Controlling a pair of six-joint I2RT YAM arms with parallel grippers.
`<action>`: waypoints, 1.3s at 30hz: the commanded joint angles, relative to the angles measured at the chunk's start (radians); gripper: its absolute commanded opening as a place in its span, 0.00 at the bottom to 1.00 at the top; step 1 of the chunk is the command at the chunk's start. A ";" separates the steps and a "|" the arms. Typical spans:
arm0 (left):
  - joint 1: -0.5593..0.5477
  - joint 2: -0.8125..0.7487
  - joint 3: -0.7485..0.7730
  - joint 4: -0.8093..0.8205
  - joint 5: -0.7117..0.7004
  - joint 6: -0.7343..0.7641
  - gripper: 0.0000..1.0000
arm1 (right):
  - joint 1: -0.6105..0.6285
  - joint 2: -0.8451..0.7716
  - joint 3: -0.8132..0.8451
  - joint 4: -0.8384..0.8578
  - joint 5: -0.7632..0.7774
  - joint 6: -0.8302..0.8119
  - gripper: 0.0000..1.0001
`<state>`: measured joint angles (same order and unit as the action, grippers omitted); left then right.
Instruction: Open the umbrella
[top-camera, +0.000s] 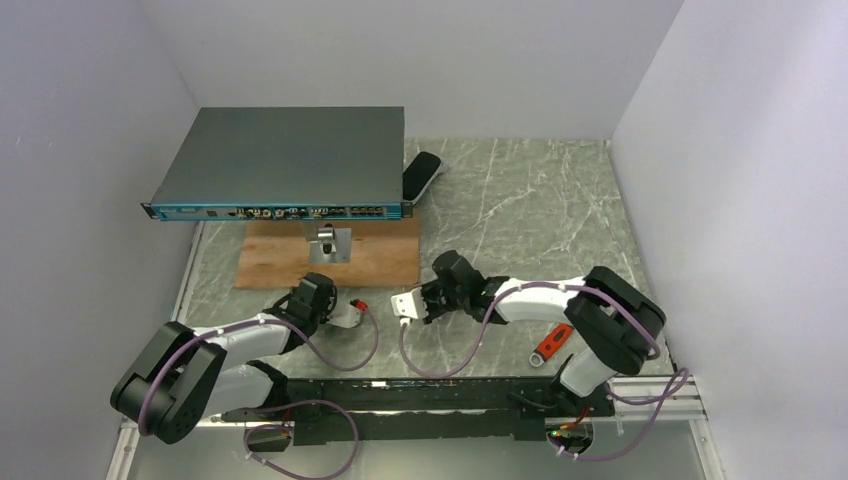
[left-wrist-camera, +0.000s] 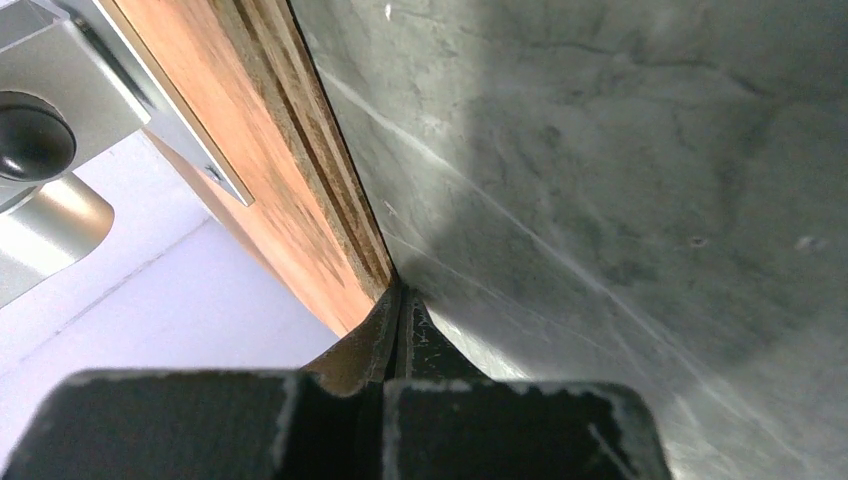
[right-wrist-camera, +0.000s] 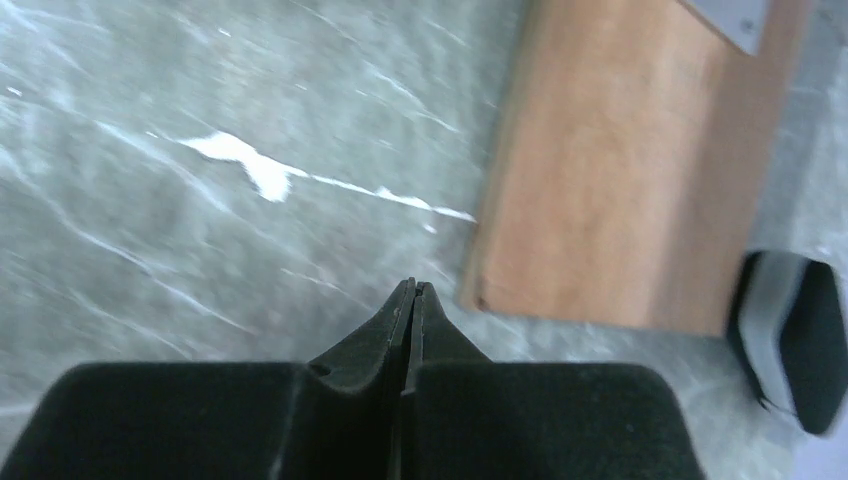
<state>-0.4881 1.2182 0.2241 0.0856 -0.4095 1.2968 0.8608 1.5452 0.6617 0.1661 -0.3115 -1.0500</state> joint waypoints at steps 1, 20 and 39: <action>0.037 0.068 -0.029 -0.042 0.093 -0.038 0.00 | 0.051 0.077 0.011 0.058 0.006 0.105 0.00; 0.171 0.209 0.072 0.079 0.065 0.023 0.00 | 0.001 0.460 0.282 0.197 0.264 0.101 0.00; 0.316 0.472 0.381 0.153 0.052 0.104 0.00 | -0.153 0.723 0.674 0.121 0.286 0.049 0.00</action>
<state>-0.2089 1.5799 0.5232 0.0856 -0.4706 1.3087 0.8692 2.1437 1.2575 0.2653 -0.4259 -0.9195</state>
